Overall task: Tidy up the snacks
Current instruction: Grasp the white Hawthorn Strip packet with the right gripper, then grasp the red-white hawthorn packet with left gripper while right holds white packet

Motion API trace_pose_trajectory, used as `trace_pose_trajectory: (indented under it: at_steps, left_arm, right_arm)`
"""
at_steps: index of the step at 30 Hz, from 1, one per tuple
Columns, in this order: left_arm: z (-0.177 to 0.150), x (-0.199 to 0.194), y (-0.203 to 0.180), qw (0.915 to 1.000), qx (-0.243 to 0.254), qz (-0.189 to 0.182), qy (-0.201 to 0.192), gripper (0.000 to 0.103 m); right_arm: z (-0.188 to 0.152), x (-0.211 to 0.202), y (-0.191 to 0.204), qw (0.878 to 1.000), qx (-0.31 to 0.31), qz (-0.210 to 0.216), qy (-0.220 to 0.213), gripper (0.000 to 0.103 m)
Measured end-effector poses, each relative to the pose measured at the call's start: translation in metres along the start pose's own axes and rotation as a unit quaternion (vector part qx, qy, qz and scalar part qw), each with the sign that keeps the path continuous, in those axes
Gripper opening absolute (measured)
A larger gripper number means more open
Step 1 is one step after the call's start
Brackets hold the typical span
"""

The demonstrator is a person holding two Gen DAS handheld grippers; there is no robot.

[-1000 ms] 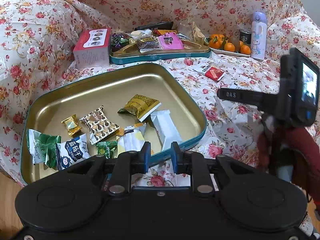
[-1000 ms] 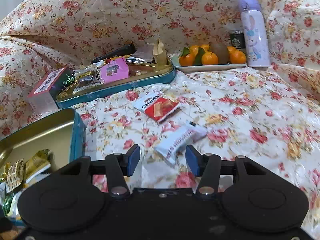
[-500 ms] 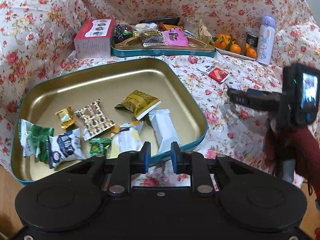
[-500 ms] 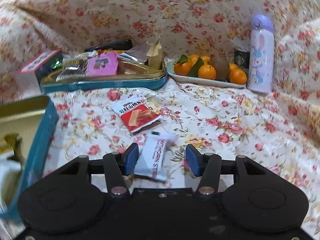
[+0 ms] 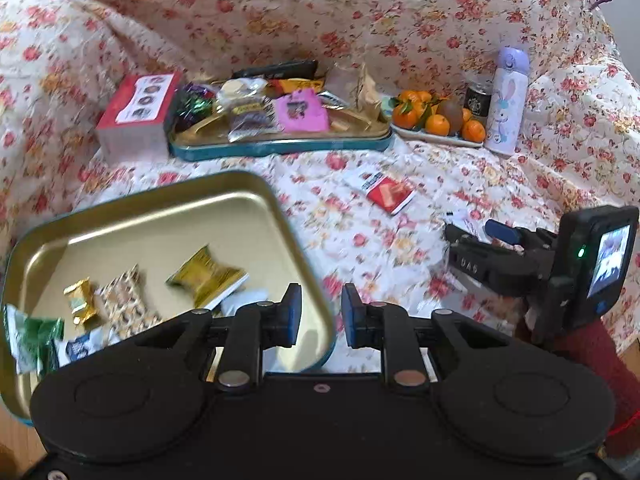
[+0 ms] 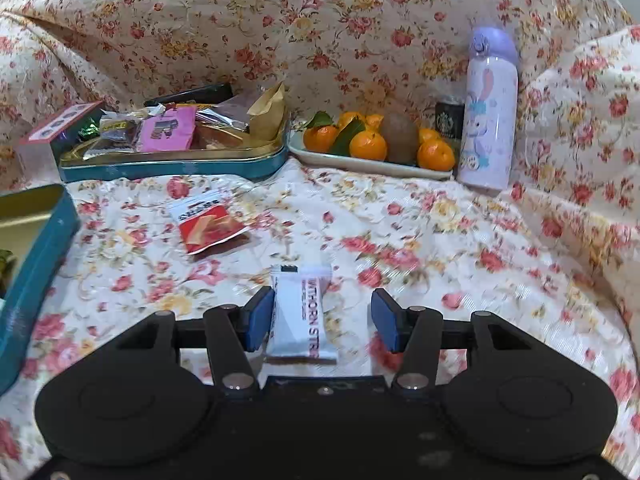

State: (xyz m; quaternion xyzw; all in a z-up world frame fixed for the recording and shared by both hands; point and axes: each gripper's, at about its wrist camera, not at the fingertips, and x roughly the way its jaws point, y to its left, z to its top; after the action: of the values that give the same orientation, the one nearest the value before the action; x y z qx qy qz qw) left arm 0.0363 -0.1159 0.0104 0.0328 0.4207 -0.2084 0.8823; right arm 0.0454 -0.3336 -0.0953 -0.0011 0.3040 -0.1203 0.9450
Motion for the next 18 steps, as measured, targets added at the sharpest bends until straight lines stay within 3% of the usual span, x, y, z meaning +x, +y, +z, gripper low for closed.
trace_pose_trajectory:
  at_steps: [8, 14, 18]
  left_arm:
    - [0.031, 0.024, -0.022, 0.9997, -0.012, 0.002, 0.021, 0.030]
    - [0.062, 0.063, -0.030, 0.9953, -0.072, -0.021, 0.062, 0.030]
    - [0.075, 0.091, -0.036, 0.9921, -0.099, -0.008, 0.077, 0.030]
  right_arm:
    - [0.003, 0.008, -0.015, 0.999, 0.013, 0.030, -0.002, 0.059]
    - [0.001, 0.008, -0.018, 0.999, 0.025, 0.044, -0.006, 0.062]
    - [0.001, 0.009, -0.019, 0.998, 0.033, 0.048, -0.007, 0.062]
